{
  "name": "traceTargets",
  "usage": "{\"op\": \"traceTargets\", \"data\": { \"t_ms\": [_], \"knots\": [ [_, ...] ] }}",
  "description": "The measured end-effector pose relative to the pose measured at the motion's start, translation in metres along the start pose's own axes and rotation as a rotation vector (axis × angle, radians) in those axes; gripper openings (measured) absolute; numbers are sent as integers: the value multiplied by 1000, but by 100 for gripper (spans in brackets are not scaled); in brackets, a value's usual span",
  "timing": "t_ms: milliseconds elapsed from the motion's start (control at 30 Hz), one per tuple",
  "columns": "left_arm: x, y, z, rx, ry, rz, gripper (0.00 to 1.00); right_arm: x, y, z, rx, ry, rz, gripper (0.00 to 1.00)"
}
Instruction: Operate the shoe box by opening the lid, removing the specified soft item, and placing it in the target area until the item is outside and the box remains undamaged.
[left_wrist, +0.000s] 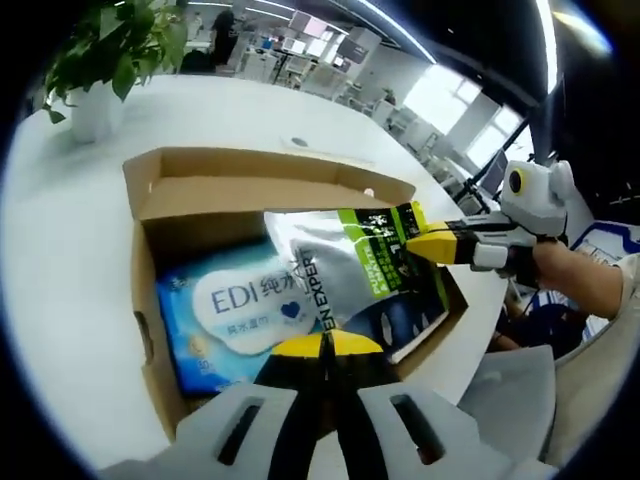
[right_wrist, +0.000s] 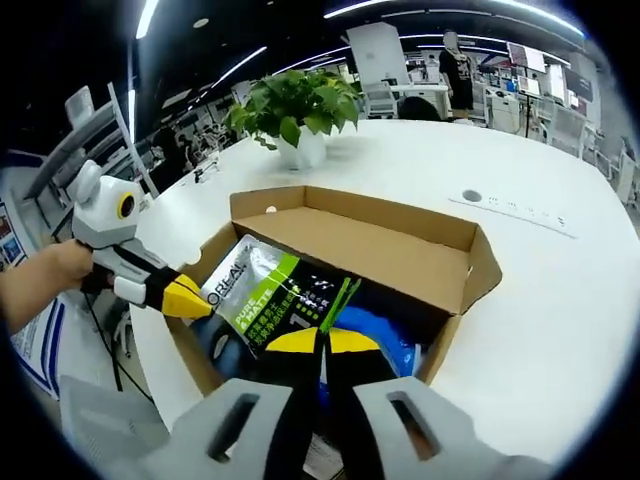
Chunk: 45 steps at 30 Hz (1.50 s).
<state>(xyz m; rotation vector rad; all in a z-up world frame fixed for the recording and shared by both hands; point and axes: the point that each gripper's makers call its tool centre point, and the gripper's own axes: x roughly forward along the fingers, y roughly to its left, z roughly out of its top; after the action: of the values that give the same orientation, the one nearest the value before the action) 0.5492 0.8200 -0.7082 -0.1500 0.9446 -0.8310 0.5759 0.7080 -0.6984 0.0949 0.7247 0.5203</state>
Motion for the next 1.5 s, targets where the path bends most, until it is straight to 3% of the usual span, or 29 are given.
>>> {"op": "traceTargets", "data": {
  "t_ms": [400,1033,1500],
  "knots": [
    [7,-24,11,33,-11,-16,0,-28,-17,6,37,-24,-30,0],
    [25,-70,27,96,-42,-30,0,-71,-50,8,22,-45,-66,0],
    [44,-101,30,162,-42,-19,0,-95,-75,3,28,-39,-89,0]
  ]
}}
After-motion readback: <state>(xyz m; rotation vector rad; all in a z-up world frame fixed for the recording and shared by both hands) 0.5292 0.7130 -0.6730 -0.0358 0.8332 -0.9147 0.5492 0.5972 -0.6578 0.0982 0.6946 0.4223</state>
